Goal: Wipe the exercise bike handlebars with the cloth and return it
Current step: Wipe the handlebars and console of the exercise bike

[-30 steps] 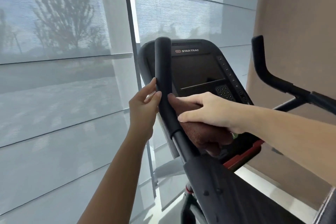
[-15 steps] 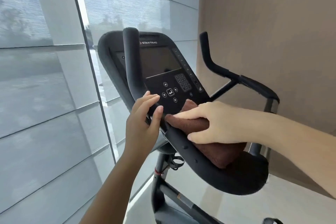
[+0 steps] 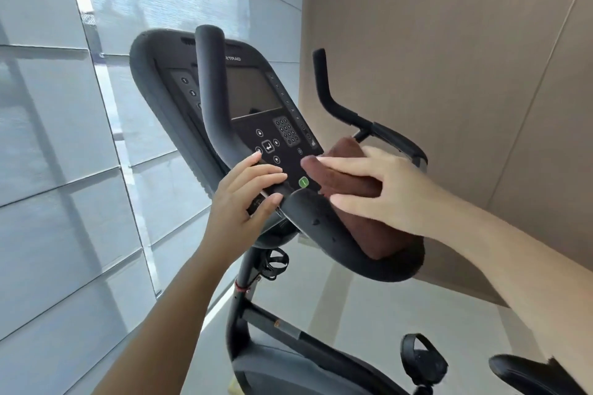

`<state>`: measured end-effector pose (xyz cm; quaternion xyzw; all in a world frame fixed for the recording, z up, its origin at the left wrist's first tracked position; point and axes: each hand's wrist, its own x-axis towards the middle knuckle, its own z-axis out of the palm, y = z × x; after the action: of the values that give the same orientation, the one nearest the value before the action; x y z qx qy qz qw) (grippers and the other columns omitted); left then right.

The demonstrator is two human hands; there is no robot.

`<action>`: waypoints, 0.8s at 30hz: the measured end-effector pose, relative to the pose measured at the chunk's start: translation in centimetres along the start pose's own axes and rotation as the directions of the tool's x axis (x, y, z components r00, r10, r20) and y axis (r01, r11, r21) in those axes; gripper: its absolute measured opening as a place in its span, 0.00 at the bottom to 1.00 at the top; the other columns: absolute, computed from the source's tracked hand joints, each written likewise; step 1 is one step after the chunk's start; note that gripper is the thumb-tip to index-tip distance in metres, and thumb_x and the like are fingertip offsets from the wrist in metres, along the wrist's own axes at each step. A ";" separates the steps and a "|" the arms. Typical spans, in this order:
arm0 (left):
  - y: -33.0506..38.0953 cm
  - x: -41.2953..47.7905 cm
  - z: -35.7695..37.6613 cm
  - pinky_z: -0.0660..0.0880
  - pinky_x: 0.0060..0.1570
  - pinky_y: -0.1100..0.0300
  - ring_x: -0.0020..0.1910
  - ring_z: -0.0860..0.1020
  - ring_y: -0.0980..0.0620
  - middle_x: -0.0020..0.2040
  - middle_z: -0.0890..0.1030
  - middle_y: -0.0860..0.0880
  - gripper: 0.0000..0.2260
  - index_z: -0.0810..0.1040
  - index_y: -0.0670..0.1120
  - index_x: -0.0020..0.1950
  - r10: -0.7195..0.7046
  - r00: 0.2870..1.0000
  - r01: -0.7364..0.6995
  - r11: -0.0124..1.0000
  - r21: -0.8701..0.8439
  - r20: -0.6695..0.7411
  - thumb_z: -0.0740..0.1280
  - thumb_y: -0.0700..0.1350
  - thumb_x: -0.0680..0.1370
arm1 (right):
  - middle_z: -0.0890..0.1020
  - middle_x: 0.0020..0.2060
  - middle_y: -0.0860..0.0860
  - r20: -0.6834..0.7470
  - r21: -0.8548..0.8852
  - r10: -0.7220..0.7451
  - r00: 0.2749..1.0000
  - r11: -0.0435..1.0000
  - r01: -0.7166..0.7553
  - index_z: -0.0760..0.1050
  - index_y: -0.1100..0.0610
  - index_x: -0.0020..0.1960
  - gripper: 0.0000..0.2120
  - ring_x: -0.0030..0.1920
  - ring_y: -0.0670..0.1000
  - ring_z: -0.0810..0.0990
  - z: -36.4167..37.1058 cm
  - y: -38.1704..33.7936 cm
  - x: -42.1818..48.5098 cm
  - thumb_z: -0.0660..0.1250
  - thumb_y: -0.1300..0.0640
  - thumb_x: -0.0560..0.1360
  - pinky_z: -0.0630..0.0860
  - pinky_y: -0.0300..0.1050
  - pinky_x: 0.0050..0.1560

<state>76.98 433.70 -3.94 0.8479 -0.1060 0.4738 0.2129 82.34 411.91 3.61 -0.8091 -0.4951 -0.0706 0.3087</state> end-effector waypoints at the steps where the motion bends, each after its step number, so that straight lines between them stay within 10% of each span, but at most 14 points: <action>1: -0.2 0.0 0.1 0.61 0.68 0.57 0.66 0.68 0.45 0.55 0.77 0.51 0.13 0.80 0.40 0.54 0.015 1.000 -0.015 1.000 -0.004 -0.002 0.62 0.46 0.76 | 0.75 0.56 0.48 0.006 -0.048 -0.006 1.000 0.999 0.007 0.68 0.26 0.56 0.20 0.57 0.44 0.72 1.0 -0.5 0.5 0.67 0.47 0.70 0.68 0.35 0.57; 5: -1.0 -0.3 0.5 0.65 0.65 0.44 0.66 0.68 0.45 0.56 0.77 0.52 0.14 0.79 0.42 0.54 0.040 0.999 -0.040 0.999 -0.020 -0.009 0.60 0.47 0.77 | 0.74 0.52 0.52 -0.004 -0.212 -0.009 1.000 0.977 0.008 0.71 0.35 0.61 0.18 0.56 0.51 0.72 3.1 -1.2 0.5 0.65 0.48 0.73 0.70 0.46 0.57; 18: -1.2 -0.4 1.0 0.66 0.63 0.46 0.65 0.68 0.48 0.53 0.80 0.47 0.13 0.80 0.41 0.52 0.047 0.996 -0.052 0.997 -0.056 -0.074 0.60 0.46 0.76 | 0.73 0.42 0.40 -0.120 -0.150 0.037 0.992 0.987 -0.055 0.71 0.27 0.51 0.20 0.46 0.33 0.72 0.7 -1.2 -2.6 0.68 0.53 0.71 0.65 0.23 0.46; 24: -1.1 -0.3 0.6 0.66 0.63 0.44 0.66 0.67 0.47 0.55 0.80 0.47 0.12 0.80 0.41 0.53 0.048 0.998 -0.049 0.998 -0.033 -0.038 0.62 0.46 0.76 | 0.65 0.42 0.46 -0.065 -0.505 -0.099 0.993 0.862 0.053 0.75 0.39 0.59 0.18 0.45 0.49 0.67 4.3 -2.4 -2.0 0.67 0.51 0.70 0.65 0.41 0.42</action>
<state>77.68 434.38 -4.78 0.8324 -0.1309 0.4925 0.2178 78.47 413.63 0.42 -0.8374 -0.4769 -0.2448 0.1062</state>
